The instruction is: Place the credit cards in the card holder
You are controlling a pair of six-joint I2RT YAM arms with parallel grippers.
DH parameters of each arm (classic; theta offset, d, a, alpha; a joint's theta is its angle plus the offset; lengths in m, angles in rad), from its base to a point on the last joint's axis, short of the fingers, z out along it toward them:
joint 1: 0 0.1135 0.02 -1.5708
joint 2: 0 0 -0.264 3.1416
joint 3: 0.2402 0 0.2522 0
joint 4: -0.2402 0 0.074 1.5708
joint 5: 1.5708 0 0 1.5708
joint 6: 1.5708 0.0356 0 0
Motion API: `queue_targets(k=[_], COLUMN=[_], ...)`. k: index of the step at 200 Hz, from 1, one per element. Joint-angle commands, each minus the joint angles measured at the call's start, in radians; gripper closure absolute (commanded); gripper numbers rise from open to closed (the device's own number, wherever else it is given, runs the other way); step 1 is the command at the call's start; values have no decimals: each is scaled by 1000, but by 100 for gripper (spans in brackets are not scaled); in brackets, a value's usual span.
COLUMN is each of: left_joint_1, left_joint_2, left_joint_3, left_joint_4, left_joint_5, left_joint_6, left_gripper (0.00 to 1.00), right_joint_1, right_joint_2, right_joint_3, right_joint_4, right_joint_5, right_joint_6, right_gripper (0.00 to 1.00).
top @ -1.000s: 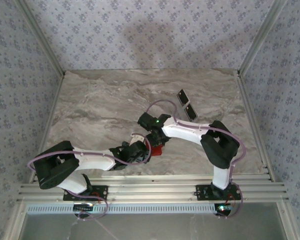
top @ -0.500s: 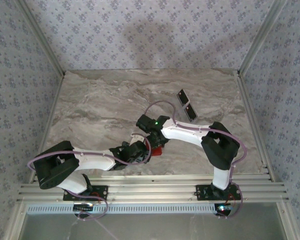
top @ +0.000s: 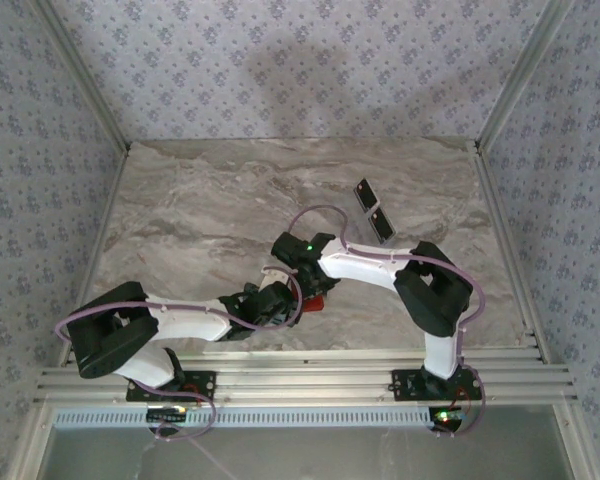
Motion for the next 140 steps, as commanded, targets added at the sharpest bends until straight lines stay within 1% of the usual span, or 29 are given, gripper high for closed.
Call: queue_targets(k=[1,38,83,108,140], left_joint_1=[9,9,9,9,9], left_joint_2=[16,19,16,18,21], left_joint_3=[-12,-11,-8,-8,-8], left_joint_4=[-52,-51,-56,-56,-54], left_joint_5=[-2,0,0,0,0], left_joint_6=[-1,-1,-1,0,0], left_gripper=[0,0,0,0,0], right_joint_1=[6,3,-10,-20,-37], right_joint_2=[2,1,-20,-48,-83], right_joint_3=[18,21,19,11,-8], right_joint_4=[-15,-19,-22,-15,19], right_joint_5=[1,1,5,-9,-75], right_joint_6=[-4,-10,-17,-21,-21], right_gripper=[75,83,100,100,100])
